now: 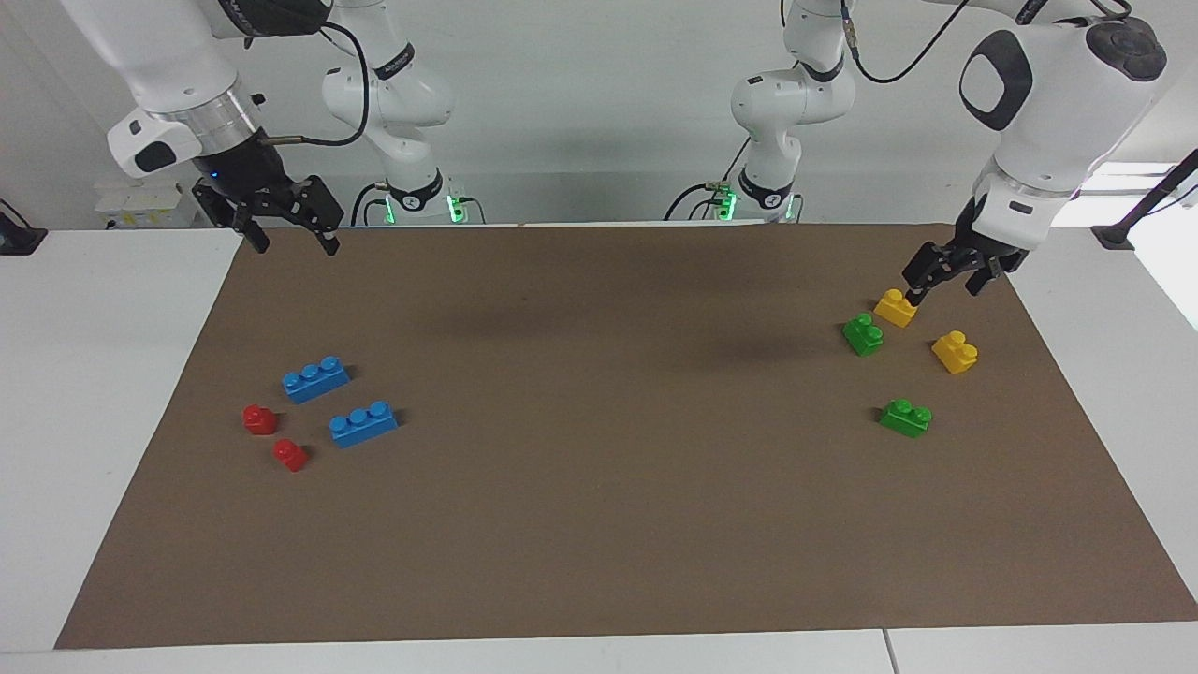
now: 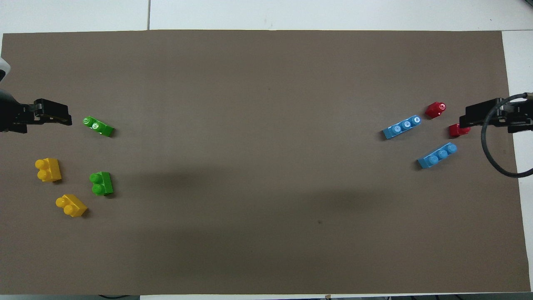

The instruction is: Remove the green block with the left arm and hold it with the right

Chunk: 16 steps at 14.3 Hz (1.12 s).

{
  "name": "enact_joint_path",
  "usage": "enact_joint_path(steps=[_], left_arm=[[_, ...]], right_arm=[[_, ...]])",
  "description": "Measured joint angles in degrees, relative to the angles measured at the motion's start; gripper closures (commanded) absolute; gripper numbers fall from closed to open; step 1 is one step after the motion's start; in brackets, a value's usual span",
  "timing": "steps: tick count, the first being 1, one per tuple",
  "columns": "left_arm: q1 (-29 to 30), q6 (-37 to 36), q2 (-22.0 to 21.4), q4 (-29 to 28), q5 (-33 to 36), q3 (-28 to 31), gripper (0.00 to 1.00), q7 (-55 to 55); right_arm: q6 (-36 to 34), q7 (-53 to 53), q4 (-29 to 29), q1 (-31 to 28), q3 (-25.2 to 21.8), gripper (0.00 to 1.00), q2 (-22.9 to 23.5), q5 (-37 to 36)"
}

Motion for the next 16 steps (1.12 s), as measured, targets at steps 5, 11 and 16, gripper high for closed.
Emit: enact_joint_path(steps=[5,11,16], left_arm=[[-0.02,-1.54,-2.02,0.00,-0.05,-0.73,0.00,0.19],[-0.02,-4.63,-4.11,0.00,-0.06,-0.73,0.00,0.38],[-0.02,-6.47,-4.97,0.00,-0.08,-0.75,0.00,0.44]], right_arm=[[-0.34,-3.84,-0.42,0.00,0.00,0.00,-0.66,-0.66],[-0.35,-6.07,-1.24,-0.05,-0.10,0.00,-1.08,-4.29],[-0.35,-6.07,-2.95,-0.36,-0.25,0.00,-1.59,-4.37]])
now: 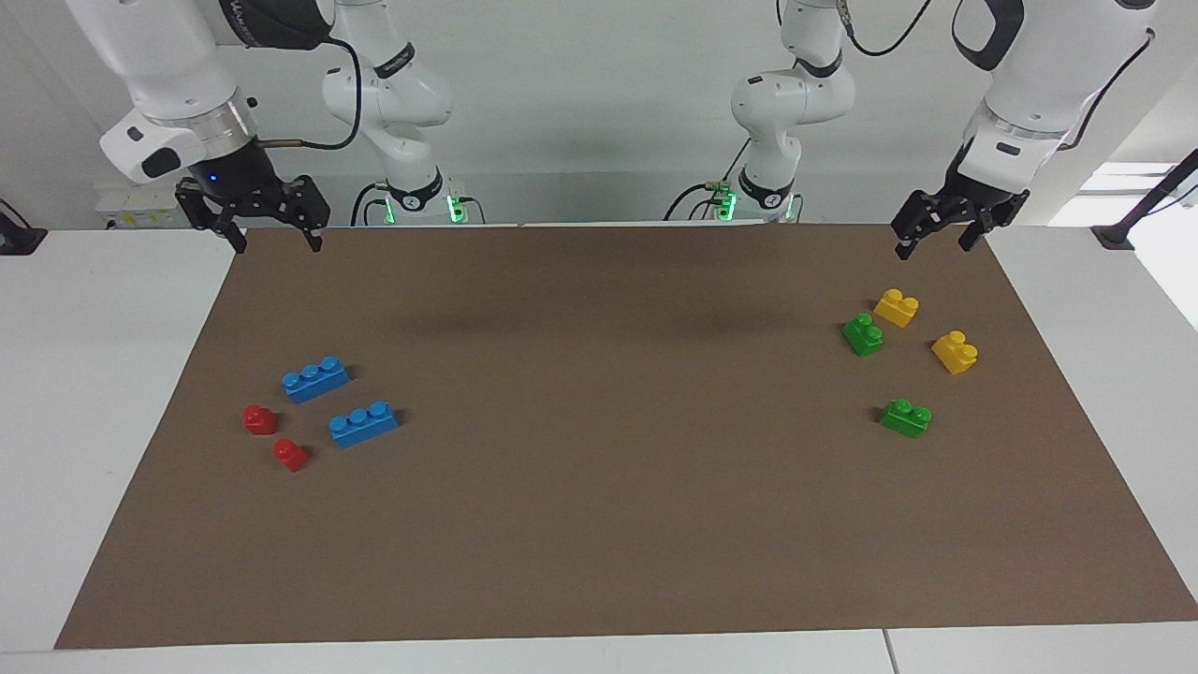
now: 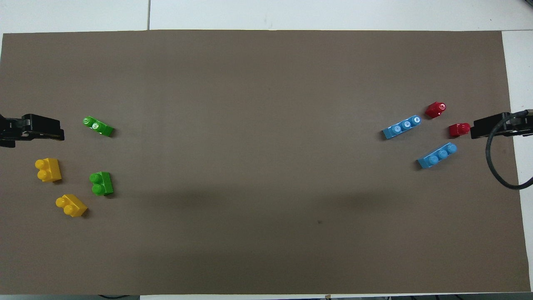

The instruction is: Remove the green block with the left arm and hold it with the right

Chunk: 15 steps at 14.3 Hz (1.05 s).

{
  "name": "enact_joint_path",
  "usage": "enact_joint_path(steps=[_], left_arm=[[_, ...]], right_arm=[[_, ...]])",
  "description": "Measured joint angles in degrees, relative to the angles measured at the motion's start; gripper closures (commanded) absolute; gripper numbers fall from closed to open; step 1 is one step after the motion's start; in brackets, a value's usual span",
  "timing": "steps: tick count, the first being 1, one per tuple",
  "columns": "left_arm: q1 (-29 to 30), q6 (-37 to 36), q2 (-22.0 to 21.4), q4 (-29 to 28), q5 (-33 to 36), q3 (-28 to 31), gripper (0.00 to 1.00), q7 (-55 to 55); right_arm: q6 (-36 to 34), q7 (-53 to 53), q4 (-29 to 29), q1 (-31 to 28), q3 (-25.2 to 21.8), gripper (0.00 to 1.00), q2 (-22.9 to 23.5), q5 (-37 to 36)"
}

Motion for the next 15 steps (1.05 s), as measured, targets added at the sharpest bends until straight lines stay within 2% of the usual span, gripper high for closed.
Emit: enact_joint_path(steps=[15], left_arm=[[0.00,-1.38,-0.02,0.00,-2.06,0.01,0.00,0.03]], right_arm=[[-0.01,0.06,-0.83,0.00,-0.09,0.00,-0.72,0.00]])
